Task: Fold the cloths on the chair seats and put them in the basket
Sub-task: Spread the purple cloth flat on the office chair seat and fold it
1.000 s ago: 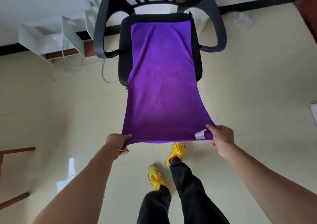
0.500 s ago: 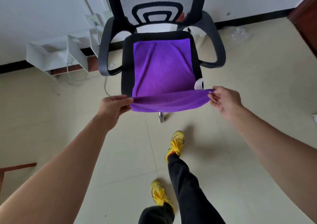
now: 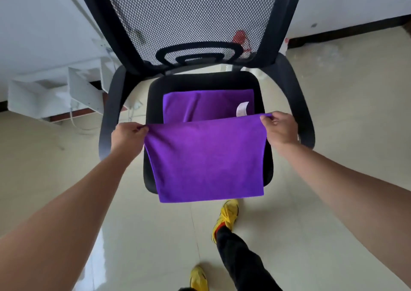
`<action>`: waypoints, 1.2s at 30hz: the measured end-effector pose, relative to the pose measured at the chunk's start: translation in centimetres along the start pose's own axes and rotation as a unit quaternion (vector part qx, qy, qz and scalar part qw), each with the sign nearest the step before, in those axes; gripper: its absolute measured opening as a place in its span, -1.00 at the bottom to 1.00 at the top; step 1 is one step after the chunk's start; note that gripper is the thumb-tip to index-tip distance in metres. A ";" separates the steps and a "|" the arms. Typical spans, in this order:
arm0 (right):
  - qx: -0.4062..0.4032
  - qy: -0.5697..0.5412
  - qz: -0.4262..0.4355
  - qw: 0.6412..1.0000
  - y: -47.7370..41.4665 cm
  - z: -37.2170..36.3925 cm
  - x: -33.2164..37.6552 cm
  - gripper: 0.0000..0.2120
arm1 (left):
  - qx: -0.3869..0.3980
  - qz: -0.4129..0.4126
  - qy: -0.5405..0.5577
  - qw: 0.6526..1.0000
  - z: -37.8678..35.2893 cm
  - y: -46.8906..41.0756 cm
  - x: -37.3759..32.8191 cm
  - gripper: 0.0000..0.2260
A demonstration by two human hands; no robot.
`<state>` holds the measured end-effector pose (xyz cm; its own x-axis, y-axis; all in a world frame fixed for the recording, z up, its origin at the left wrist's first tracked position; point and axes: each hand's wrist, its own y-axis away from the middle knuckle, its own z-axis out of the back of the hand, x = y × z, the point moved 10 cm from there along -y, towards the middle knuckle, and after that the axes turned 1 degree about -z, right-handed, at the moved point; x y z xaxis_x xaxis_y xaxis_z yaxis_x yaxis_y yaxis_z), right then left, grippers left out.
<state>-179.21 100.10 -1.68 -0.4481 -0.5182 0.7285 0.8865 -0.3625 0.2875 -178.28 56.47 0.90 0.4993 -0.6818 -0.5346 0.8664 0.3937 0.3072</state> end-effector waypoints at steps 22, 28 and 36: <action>0.060 -0.039 -0.097 0.993 -16.7 -9.1 -3.9 -0.92 | 0.155 0.066 0.107 0.980 -14.8 -19.2 -1.2 -0.89; 0.029 -0.079 -0.181 0.980 -17.8 -8.9 -5.5 -0.93 | 0.143 -0.001 0.091 0.986 -15.2 -20.6 -2.7 -0.93; -0.014 -0.121 -0.250 0.960 -17.9 -8.8 -6.8 -0.89 | 0.083 -0.019 0.054 0.995 -14.6 -21.8 -2.3 -0.95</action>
<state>-192.99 103.31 -17.25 -0.7744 -0.0787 0.6277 0.5619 -0.5414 0.6254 -198.31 58.48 -15.99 0.4704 -0.6203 -0.6277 0.8777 0.2554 0.4054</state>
